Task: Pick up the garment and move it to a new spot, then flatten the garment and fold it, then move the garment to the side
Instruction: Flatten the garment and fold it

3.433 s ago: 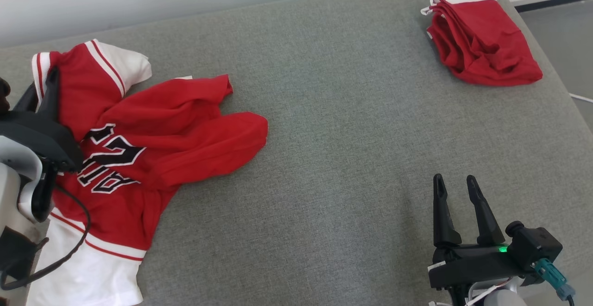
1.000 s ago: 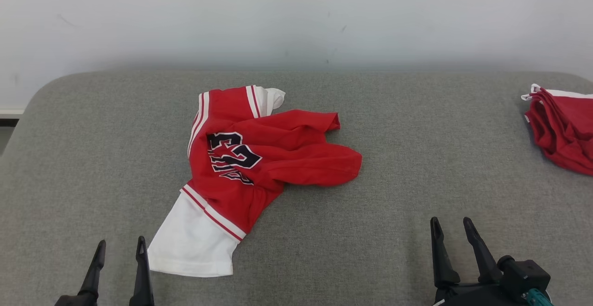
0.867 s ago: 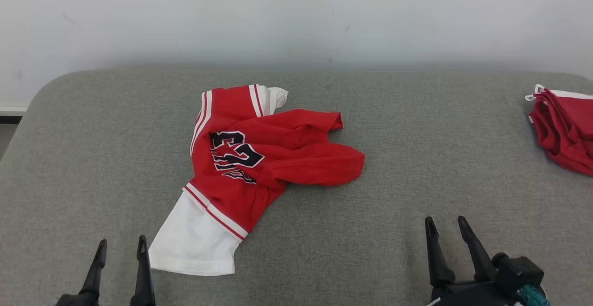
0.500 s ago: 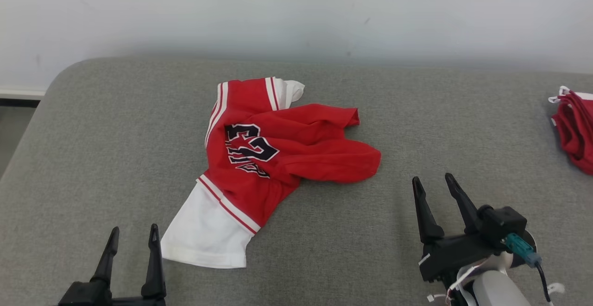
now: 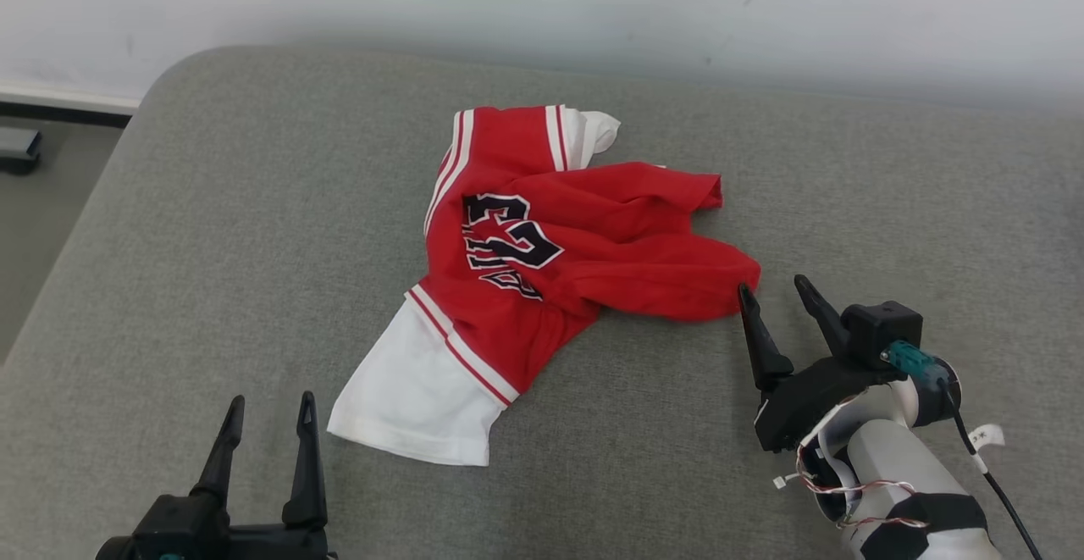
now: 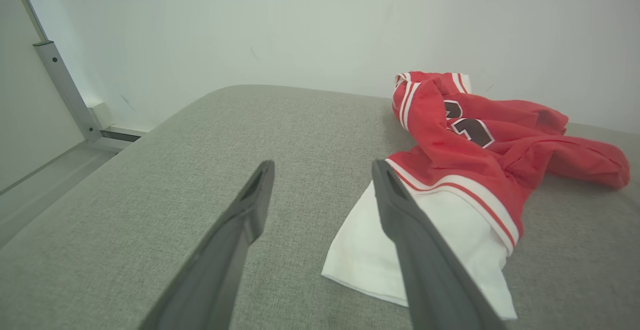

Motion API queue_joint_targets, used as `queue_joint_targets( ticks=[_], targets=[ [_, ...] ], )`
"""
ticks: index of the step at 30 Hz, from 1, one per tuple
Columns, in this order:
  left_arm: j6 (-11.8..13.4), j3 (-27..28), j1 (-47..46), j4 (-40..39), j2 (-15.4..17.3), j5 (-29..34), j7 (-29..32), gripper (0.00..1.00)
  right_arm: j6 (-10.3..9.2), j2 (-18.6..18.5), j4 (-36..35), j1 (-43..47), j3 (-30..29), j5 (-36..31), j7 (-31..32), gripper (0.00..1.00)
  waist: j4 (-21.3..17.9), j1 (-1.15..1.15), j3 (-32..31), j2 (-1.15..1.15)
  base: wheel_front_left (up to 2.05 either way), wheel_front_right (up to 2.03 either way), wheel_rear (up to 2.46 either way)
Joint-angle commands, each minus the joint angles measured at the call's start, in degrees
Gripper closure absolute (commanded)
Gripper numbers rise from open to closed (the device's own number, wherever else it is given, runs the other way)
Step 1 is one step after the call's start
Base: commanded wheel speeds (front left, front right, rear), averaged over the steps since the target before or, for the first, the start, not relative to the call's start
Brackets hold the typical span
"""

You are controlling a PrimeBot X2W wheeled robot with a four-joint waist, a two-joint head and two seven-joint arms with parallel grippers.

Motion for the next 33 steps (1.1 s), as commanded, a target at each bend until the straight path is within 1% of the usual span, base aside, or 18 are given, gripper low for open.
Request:
queue_joint_targets(
  ticks=[1, 7, 12, 13, 14, 15, 18, 20, 26, 33],
  targets=[
    [-0.3, -0.12, -0.53, 0.03, -0.32, 0.08, -0.19, 0.0, -0.15, -0.05, 1.01, -0.89, 0.33, 0.61, -0.03, 0.0, 1.09, 0.0, 1.05, -0.01, 0.0, 0.0, 0.0],
    [-0.42, -0.54, -1.81, 0.55, -0.77, 0.07, -0.19, 0.0, -0.15, 0.17, 8.82, -4.71, 1.8, 1.85, -0.26, 0.0, 2.45, 0.0, 2.42, -0.01, 0.0, 0.0, 0.0],
    [-0.72, -0.78, -3.08, 1.2, -0.99, -0.11, -0.19, 0.0, -0.15, 0.66, 13.36, -6.73, 2.79, 3.26, -0.6, 0.0, 3.23, 0.0, 3.18, -0.01, 0.0, 0.0, 0.0],
    [-0.76, -0.83, -3.28, 1.31, -1.01, -0.05, -0.19, 0.0, -0.15, 0.65, 13.97, -7.04, 3.07, 3.58, -0.7, 0.23, 3.34, 0.0, 3.29, -0.01, 0.0, 0.0, 0.0],
    [-0.8, -0.85, -3.48, 1.44, -1.03, 0.01, -0.19, 0.0, -0.15, 0.65, 14.52, -7.32, 3.32, 3.94, -0.79, 0.52, 3.42, 0.0, 3.36, -0.01, 0.0, 0.0, 0.0],
    [-0.84, -0.78, -3.65, 1.56, -1.03, -0.01, -0.19, 0.0, -0.15, 0.73, 14.97, -7.53, 3.61, 4.2, -0.89, 1.0, 3.47, 0.0, 3.41, -0.01, 0.0, 0.0, 0.0],
    [-0.91, -0.61, -3.82, 1.95, -1.05, 0.16, -0.19, 0.0, -0.15, 0.92, 15.79, -8.05, 4.56, 4.96, -0.94, 1.0, 3.42, 0.0, 3.38, -0.01, 0.0, 0.0, 0.0],
    [-0.77, -0.35, -3.65, 2.06, -1.05, 0.29, -0.19, 0.0, -0.15, 0.57, 14.93, -8.11, 5.0, 5.37, -1.02, 1.0, 3.19, 0.0, 3.07, -0.01, 0.0, 0.0, 0.0],
    [-0.84, 1.09, -1.46, 2.49, -1.08, 0.22, -0.19, 0.0, -0.15, -2.08, 5.09, -3.39, 3.6, 4.76, -1.0, 1.0, 0.54, 0.0, 0.9, -0.01, 0.0, 0.0, 0.0],
    [-0.81, 1.81, 0.47, 2.63, -1.17, 0.05, -0.19, 0.0, -0.15, -4.75, -8.89, 6.16, 0.7, 3.85, -1.0, 1.0, -3.66, 0.0, -1.78, -0.01, 0.0, 0.0, 0.0]
  ],
)
